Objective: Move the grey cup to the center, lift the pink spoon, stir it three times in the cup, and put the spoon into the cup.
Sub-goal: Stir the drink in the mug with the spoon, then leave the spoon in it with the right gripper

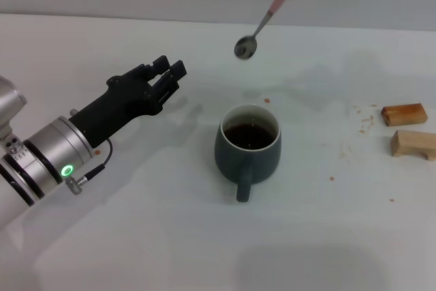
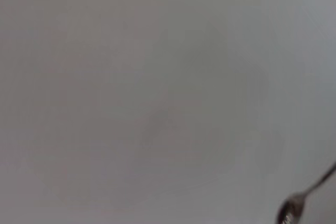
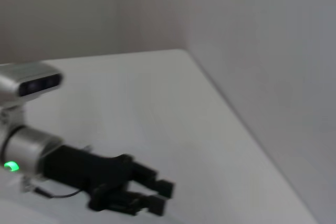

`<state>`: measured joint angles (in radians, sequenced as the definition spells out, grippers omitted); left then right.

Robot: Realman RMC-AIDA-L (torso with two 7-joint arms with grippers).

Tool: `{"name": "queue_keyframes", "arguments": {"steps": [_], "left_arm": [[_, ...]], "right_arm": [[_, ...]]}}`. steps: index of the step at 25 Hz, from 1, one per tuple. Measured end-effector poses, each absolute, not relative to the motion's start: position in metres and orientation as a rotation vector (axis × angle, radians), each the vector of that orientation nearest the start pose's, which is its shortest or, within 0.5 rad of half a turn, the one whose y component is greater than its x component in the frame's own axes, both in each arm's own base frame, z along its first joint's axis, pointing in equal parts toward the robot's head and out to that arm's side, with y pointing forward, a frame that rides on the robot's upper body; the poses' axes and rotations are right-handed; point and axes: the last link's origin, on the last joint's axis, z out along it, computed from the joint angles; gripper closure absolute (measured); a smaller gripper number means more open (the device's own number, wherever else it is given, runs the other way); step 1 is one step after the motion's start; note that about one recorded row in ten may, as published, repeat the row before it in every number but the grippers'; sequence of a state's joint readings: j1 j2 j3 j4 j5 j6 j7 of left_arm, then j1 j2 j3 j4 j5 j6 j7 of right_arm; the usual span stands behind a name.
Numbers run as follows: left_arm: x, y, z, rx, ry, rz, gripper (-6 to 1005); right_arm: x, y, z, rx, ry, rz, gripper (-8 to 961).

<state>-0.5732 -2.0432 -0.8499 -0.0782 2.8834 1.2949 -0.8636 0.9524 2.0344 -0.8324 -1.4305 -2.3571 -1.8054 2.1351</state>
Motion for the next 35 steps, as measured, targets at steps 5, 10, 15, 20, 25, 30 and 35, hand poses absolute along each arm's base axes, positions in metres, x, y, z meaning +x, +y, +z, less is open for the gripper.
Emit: {"name": "queue_keyframes", "arguments": {"steps": [5, 10, 15, 20, 25, 30, 35], "left_arm": [[-0.266, 0.336, -0.050, -2.150, -0.802, -1.109, 633], [-0.266, 0.336, -0.050, -2.152, -0.801, -1.108, 634], [-0.267, 0.336, -0.050, -2.152, -0.802, -1.104, 635], [-0.267, 0.337, -0.050, -2.152, -0.801, -1.102, 635], [-0.269, 0.336, -0.049, -2.150, -0.804, -1.098, 636], [-0.269, 0.336, -0.049, -2.150, -0.804, -1.099, 637], [-0.268, 0.336, -0.050, -2.150, -0.804, -1.100, 638]], "right_arm": [[0.052, 0.391, 0.089, -2.851, 0.240, 0.022, 861], [0.059, 0.391, 0.074, -2.893, 0.274, -0.037, 862], [0.063, 0.393, 0.067, -2.907, 0.298, -0.056, 862], [0.067, 0.394, 0.061, -2.930, 0.334, -0.064, 862], [0.076, 0.396, 0.050, -2.950, 0.389, -0.075, 862], [0.083, 0.397, 0.039, -2.962, 0.422, -0.094, 862], [0.087, 0.398, 0.031, -2.980, 0.445, -0.106, 861]]}}
